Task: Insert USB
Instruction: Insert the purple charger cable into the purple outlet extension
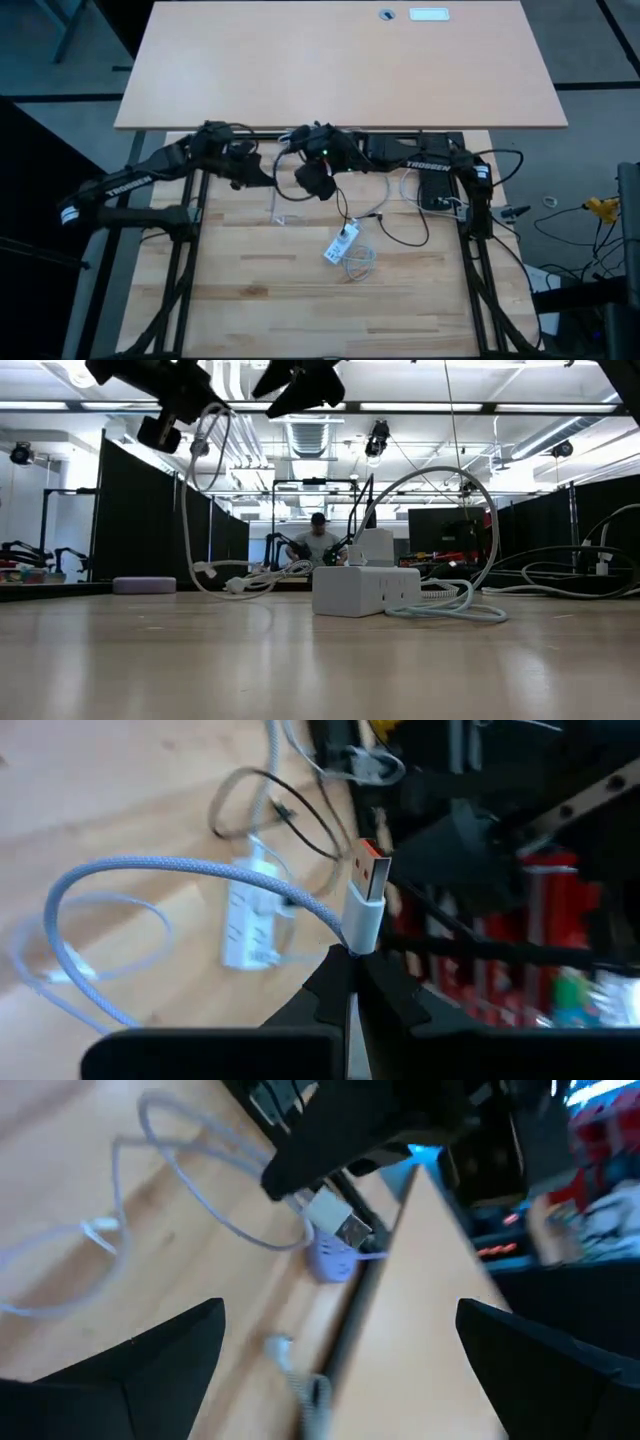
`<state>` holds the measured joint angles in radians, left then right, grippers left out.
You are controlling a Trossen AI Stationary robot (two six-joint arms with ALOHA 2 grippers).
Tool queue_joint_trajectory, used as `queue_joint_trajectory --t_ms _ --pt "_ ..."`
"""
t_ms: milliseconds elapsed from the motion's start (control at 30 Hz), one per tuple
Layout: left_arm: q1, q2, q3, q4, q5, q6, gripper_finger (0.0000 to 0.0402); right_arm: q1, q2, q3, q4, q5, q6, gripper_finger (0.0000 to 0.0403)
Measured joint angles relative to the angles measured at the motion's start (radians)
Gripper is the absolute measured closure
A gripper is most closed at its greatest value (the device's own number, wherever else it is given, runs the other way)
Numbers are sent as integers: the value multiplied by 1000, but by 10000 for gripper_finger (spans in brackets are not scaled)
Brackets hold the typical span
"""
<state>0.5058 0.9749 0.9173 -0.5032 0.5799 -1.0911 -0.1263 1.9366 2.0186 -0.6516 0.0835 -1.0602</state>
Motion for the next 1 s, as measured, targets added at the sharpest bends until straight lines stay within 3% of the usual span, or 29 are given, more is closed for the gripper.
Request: queue_joint_trajectory --t_ms 167,333,600,1000 --pt "60 5 0 5 188 17 401 45 0 0 110 101 -111 42" --pt "62 20 0 51 309 47 401 74 2 0 163 138 -137 111" --pt "63 34 0 123 364 56 401 137 3 -5 162 137 -170 230" --pt "10 27 0 123 402 57 401 146 5 -24 159 163 -226 309"
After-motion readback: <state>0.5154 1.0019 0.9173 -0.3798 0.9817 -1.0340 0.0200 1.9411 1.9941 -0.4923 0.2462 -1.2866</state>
